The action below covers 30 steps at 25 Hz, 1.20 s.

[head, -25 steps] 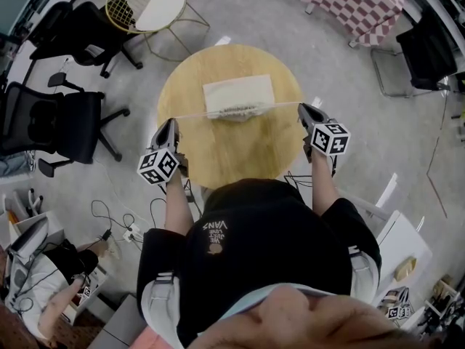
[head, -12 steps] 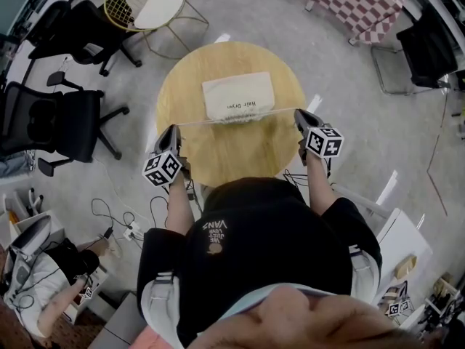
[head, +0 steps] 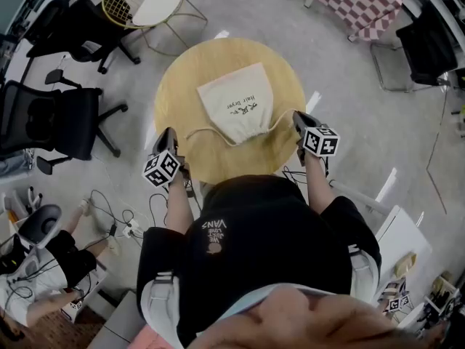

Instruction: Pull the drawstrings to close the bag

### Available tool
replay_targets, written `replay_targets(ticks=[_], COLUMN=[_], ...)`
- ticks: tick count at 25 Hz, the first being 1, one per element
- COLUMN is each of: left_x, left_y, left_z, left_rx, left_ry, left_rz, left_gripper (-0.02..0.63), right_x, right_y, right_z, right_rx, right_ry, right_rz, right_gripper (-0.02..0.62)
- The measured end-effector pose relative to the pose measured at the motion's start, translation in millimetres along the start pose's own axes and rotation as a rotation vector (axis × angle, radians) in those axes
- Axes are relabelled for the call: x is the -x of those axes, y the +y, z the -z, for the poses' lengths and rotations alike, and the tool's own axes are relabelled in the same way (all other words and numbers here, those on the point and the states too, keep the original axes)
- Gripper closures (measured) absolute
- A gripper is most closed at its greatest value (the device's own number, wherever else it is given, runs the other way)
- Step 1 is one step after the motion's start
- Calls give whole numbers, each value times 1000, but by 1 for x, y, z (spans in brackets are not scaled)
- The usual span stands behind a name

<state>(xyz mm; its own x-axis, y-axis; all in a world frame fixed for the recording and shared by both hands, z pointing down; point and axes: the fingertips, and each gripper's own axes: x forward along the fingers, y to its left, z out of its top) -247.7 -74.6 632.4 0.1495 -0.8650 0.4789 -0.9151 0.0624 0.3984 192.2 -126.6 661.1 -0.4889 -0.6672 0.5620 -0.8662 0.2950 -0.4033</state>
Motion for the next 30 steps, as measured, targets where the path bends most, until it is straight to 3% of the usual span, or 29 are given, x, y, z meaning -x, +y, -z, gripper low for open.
replay_targets(ticks=[4, 6, 14, 16, 30], left_x=[1, 1, -1, -1, 5], left_y=[-1, -2, -12, -13, -39], left_z=[2, 5, 9, 9, -7], left_rx=[-3, -5, -9, -11, -58], left_ry=[3, 6, 7, 3, -40], left_rz=[5, 9, 34, 38, 100], left_gripper=[574, 574, 574, 574, 574], right_x=[-4, -5, -2, -1, 13], right_y=[5, 7, 14, 13, 27], right_z=[9, 12, 2, -2, -37], right_rx=[18, 26, 42, 41, 65], right_ry=[33, 38, 2, -13, -109], right_rz=[-19, -26, -45, -34, -48], right_gripper=[572, 504, 497, 451, 451])
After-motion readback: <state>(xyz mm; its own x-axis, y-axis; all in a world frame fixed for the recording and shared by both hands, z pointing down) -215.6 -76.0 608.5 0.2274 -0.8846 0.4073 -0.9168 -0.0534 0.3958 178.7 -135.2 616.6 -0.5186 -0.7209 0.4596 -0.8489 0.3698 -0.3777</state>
